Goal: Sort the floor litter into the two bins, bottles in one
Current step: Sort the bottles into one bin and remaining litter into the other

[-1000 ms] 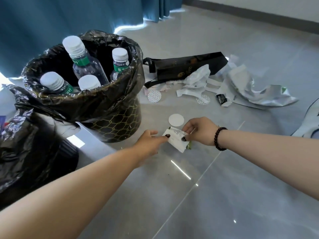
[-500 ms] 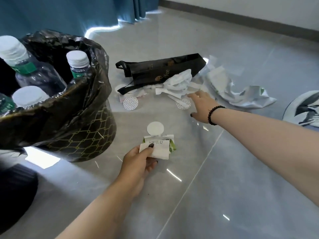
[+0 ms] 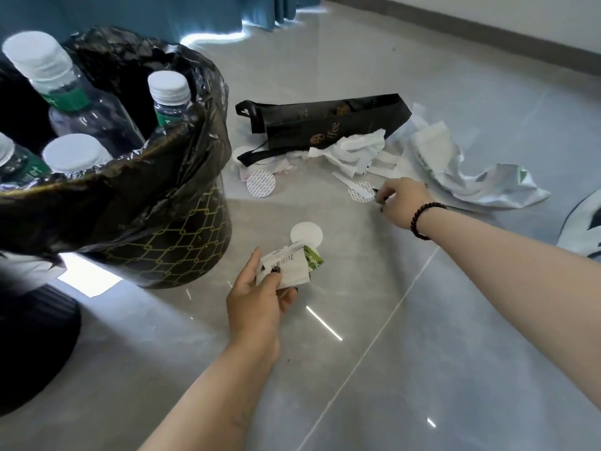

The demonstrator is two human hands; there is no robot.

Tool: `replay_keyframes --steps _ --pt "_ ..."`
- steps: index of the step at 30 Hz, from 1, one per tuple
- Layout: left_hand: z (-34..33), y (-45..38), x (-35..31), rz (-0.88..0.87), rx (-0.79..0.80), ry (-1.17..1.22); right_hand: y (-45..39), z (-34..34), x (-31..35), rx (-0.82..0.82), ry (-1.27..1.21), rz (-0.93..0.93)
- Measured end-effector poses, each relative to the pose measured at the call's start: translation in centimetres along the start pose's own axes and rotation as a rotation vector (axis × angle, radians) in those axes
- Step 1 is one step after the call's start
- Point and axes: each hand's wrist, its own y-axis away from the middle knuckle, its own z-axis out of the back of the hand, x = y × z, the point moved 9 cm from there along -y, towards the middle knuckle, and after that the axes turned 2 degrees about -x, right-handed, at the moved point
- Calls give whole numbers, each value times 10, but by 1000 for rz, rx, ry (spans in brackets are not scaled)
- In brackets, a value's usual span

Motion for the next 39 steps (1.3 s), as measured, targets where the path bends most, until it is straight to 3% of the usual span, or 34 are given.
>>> replay_keyframes --steps 3,5,7,12,19,25,26,28,30,31,33,39 --pt "3 -1 -18 -135 -47 -102 18 -6 45 184 -664 -161" --pt "2 0 -28 -197 -41 -164 40 -16 93 414 -826 -119" --pt "2 1 -35 -240 -24 -191 62 -18 135 538 -791 10" --pt "13 -3 -33 -155 -8 -94 90 -23 181 577 -549 309" --pt "25 -5 -25 -13 64 80 98 -43 177 581 -524 307" --pt "46 -15 -26 -171 -37 -248 98 -64 172 678 -460 325" --pt "50 -16 -24 -164 -55 -260 92 -66 168 660 -499 282" --pt "56 -18 -22 -143 -90 -265 68 -65 150 446 -504 184" --pt "61 -20 -20 -132 -110 -244 47 -66 121 214 -304 85" --pt "62 -20 -19 -131 -121 -238 43 -72 109 182 -195 48" --pt "66 -20 -18 -134 -141 -226 44 -89 92 211 -68 7" --pt "79 -14 -28 -230 -274 -226 47 -95 100 253 -56 59"
